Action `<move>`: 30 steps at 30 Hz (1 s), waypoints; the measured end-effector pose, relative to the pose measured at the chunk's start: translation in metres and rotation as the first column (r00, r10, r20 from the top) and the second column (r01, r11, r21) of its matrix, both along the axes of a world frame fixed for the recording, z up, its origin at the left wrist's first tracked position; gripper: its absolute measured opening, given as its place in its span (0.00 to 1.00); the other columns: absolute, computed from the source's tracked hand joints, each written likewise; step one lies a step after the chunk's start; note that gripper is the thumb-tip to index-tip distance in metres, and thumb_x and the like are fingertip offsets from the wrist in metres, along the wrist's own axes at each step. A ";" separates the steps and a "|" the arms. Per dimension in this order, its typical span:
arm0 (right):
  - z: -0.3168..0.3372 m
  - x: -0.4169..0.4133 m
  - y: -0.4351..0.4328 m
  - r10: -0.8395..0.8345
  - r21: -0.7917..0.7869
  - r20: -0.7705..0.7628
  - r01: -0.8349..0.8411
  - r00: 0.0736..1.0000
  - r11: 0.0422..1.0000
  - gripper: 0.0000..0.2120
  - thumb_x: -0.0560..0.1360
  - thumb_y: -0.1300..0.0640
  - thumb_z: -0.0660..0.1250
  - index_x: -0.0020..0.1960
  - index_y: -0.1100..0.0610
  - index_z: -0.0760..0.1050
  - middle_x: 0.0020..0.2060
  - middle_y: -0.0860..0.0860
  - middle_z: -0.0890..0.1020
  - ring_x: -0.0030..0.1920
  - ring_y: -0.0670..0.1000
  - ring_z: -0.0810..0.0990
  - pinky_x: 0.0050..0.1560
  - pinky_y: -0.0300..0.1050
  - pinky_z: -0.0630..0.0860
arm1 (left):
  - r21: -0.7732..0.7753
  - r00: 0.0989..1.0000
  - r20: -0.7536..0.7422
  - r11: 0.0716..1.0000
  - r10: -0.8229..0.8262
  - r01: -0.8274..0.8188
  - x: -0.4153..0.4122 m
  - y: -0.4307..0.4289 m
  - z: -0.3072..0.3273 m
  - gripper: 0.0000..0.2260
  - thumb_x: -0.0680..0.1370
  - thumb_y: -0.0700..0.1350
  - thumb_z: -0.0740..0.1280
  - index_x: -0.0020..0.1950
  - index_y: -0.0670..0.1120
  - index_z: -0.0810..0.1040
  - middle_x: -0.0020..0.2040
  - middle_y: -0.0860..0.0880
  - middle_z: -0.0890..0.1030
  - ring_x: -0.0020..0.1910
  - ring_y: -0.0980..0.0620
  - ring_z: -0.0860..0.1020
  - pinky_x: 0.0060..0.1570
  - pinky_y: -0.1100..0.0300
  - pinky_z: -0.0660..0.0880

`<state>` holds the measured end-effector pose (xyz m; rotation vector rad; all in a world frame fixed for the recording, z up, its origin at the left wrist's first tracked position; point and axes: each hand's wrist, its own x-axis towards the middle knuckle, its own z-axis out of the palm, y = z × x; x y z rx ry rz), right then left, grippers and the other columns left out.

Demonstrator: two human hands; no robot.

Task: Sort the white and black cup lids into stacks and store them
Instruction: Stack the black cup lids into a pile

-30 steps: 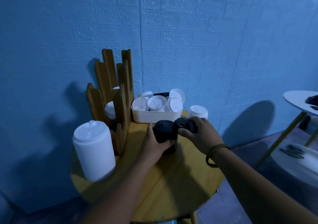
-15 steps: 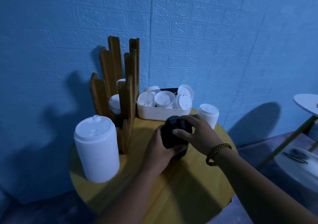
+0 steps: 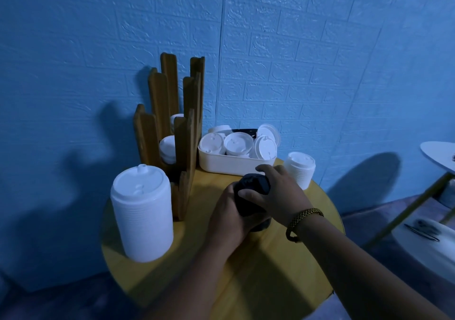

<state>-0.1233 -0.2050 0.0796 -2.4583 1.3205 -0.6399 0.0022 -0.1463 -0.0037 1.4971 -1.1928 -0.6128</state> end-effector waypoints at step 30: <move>-0.048 -0.041 0.000 -0.001 0.267 0.491 -0.149 0.871 0.952 0.41 0.63 0.32 0.72 0.72 0.45 0.65 0.62 0.41 0.76 0.63 0.38 0.74 0.63 0.40 0.74 | 0.086 0.979 0.202 0.996 -0.017 0.000 -0.006 -0.002 0.004 0.41 0.66 0.62 0.76 0.75 0.63 0.60 0.69 0.58 0.67 0.67 0.54 0.72 0.62 0.48 0.78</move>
